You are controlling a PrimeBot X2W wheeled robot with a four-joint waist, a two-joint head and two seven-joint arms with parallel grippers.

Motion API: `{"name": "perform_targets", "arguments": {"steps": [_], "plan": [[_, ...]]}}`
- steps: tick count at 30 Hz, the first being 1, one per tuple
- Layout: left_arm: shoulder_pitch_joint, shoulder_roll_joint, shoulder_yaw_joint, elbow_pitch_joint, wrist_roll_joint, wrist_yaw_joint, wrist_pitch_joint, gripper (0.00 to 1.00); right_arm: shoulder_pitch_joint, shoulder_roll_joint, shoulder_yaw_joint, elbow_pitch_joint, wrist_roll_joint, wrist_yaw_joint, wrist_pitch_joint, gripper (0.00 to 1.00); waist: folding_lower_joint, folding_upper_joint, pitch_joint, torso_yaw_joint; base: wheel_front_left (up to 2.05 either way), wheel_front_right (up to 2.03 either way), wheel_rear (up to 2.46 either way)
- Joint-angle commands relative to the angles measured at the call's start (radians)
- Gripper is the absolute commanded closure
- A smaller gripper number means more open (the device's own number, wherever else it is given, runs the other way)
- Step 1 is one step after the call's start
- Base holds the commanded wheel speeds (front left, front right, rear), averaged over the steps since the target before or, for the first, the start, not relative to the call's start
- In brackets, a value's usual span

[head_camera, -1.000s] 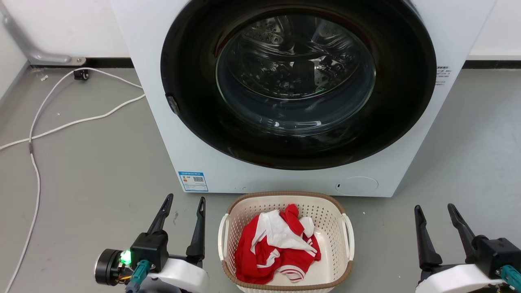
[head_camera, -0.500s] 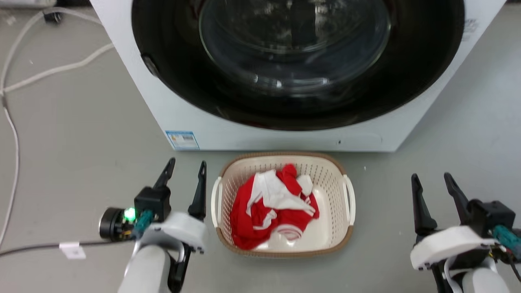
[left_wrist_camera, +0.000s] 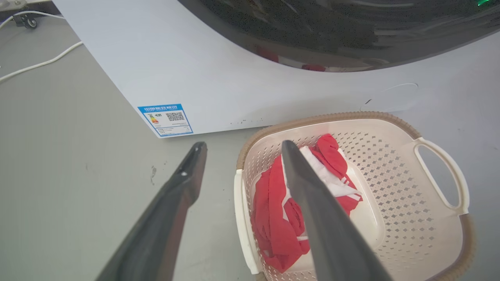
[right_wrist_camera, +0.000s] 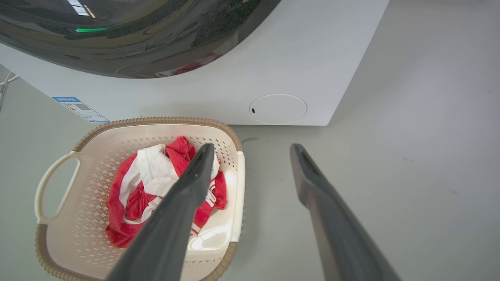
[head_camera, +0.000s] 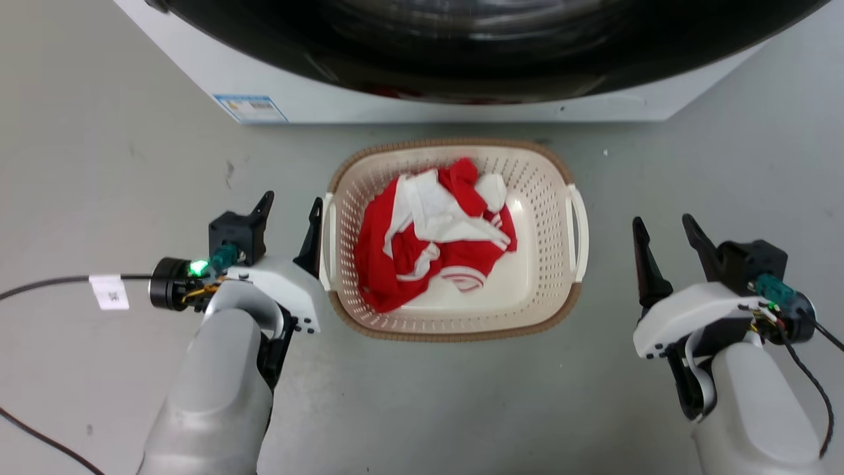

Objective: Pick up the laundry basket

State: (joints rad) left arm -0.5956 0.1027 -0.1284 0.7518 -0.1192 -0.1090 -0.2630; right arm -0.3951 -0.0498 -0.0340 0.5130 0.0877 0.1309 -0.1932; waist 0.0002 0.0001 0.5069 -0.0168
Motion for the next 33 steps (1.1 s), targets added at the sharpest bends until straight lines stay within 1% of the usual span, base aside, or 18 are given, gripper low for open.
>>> {"name": "perform_targets", "arguments": {"steps": [1, 8, 14, 17, 24, 28, 33], "plan": [[-0.045, 0.007, -0.007, 0.044, -0.012, -0.007, -0.001, 0.00, -0.052, -0.001, 0.007, 0.050, 0.005, 0.000, -0.014, 0.00, -0.0002, -0.0001, 0.082, -0.011, 0.00, 0.00, 0.00], [-0.163, 0.025, -0.038, 0.191, -0.043, -0.020, -0.001, 0.00, -0.198, -0.001, 0.046, 0.239, 0.016, 0.000, -0.045, 0.00, -0.0002, -0.0001, 0.185, -0.023, 0.00, 0.00, 0.00], [-0.243, 0.030, -0.083, 0.287, -0.087, -0.021, 0.001, 0.00, -0.307, -0.001, 0.091, 0.361, 0.033, 0.000, -0.063, 0.00, -0.0002, -0.0001, 0.255, -0.031, 0.00, 0.00, 0.00], [-0.263, 0.037, -0.104, 0.311, -0.106, -0.021, 0.006, 0.00, -0.337, -0.001, 0.108, 0.394, 0.046, 0.000, -0.067, 0.00, -0.0002, -0.0001, 0.272, -0.034, 0.00, 0.00, 0.00], [-0.340, 0.059, -0.176, 0.368, -0.192, -0.022, 0.041, 0.00, -0.438, -0.001, 0.172, 0.504, 0.087, 0.000, -0.071, 0.00, -0.0002, -0.0001, 0.328, -0.037, 0.00, 0.00, 0.00], [-0.375, 0.062, -0.221, 0.386, -0.250, -0.022, 0.084, 0.00, -0.489, -0.001, 0.221, 0.572, 0.124, 0.000, -0.069, 0.00, -0.0002, -0.0001, 0.347, -0.033, 0.00, 0.00, 0.00], [-0.412, 0.074, -0.277, 0.395, -0.328, -0.022, 0.152, 0.00, -0.545, -0.001, 0.288, 0.647, 0.174, 0.000, -0.031, 0.00, -0.0002, -0.0001, 0.364, -0.028, 0.00, 0.00, 0.00]]}}
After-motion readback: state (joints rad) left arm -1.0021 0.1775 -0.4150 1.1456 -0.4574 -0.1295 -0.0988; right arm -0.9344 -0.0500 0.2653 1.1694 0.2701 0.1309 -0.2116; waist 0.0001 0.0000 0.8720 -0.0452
